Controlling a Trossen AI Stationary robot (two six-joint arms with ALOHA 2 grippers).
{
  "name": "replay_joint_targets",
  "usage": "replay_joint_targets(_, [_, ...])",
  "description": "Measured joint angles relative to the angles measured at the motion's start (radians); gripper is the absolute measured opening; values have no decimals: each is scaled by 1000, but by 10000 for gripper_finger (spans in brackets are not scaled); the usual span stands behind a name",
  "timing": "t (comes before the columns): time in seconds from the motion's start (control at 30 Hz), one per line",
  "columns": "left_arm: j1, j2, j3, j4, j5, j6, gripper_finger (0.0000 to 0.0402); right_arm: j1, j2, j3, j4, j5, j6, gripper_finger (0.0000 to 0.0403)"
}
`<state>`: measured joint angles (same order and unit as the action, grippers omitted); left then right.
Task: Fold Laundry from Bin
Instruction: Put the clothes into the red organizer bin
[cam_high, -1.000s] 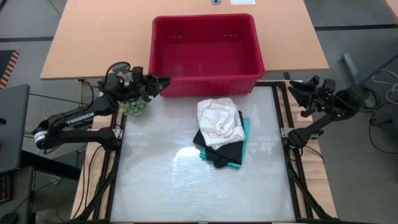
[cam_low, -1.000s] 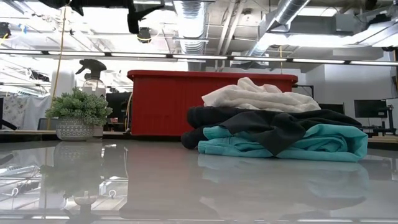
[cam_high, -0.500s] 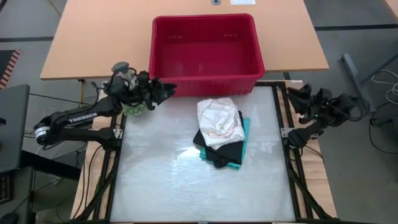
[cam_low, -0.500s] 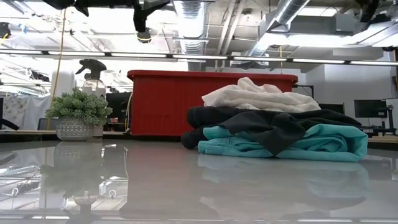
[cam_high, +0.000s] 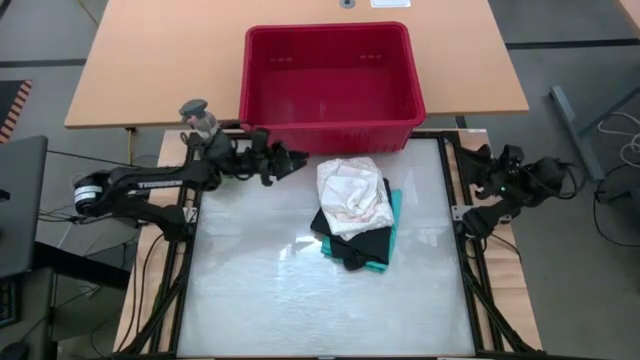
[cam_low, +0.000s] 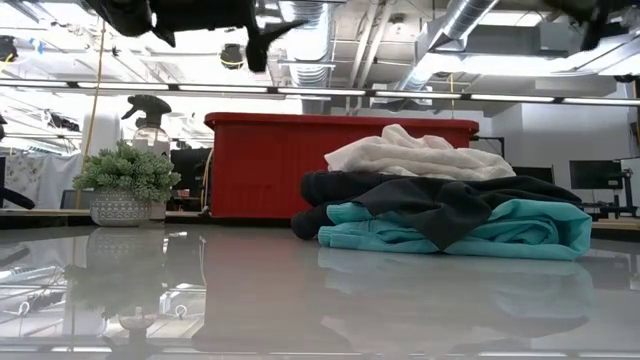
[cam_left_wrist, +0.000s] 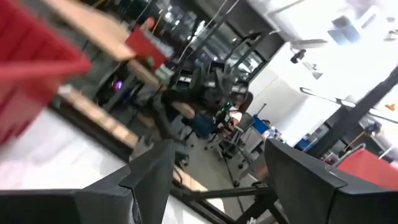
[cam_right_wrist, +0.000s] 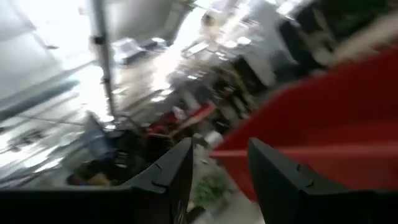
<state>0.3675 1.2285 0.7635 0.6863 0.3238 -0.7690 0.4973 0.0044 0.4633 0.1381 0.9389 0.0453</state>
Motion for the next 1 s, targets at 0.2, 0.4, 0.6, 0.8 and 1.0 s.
replay_joint_targets(0.2, [-23, 105, 0, 1, -7, -142, 241, 0, 4, 1, -318, 129, 392, 180])
replay_joint_targets(0.4, [-57, 210, 0, 17, 6, -194, 245, 0, 59, 0, -666, 98, 893, 200])
replay_joint_targets(0.6, [-59, 276, 0, -12, 2, -263, 259, -3, 170, 0, -858, 30, 1217, 220])
replay_joint_targets(0.8, [-62, 328, 0, -78, -67, -338, 261, -62, 337, 0, -899, -99, 1396, 222])
replay_joint_targets(1.0, [-66, 361, 0, -110, -72, -350, 261, -200, 568, 0, -803, -292, 1438, 222])
